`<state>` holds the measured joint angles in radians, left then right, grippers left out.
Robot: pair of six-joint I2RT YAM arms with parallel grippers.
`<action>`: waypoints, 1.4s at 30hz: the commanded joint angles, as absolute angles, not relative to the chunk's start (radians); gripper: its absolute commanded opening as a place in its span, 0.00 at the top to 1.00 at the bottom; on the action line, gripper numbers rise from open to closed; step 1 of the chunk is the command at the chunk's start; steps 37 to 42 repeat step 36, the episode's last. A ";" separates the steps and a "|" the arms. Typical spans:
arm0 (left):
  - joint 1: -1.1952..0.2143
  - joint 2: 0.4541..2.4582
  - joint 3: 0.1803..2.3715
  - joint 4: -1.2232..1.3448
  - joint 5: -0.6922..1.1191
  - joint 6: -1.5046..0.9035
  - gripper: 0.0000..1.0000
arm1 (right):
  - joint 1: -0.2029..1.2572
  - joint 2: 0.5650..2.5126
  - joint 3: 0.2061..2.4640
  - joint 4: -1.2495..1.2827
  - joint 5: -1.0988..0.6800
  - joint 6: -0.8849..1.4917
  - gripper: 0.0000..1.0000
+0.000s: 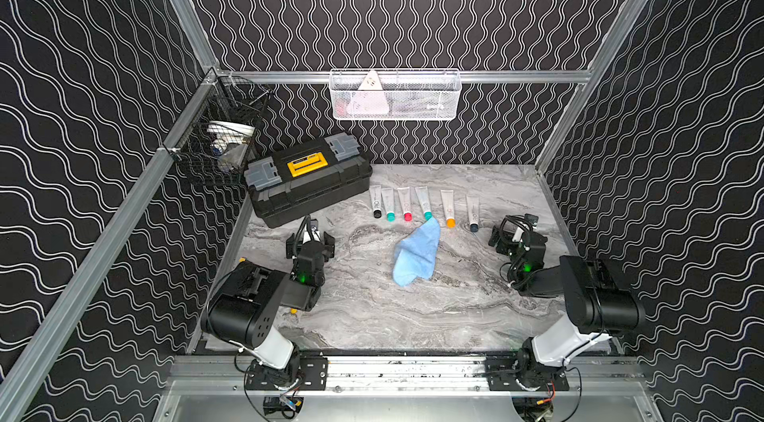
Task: Wipe the surface of the toothpaste tube
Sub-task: Reset both arms
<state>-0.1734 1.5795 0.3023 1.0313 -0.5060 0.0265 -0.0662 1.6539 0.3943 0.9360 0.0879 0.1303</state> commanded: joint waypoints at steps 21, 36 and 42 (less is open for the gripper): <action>-0.089 1.651 0.349 1.063 -0.330 -0.027 0.01 | -0.058 1.659 0.410 0.950 0.051 0.093 0.00; -0.091 1.653 0.350 1.068 -0.329 -0.025 0.01 | -0.059 1.658 0.410 0.950 0.053 0.093 0.00; -0.091 1.653 0.350 1.068 -0.329 -0.025 0.01 | -0.059 1.658 0.410 0.950 0.053 0.093 0.00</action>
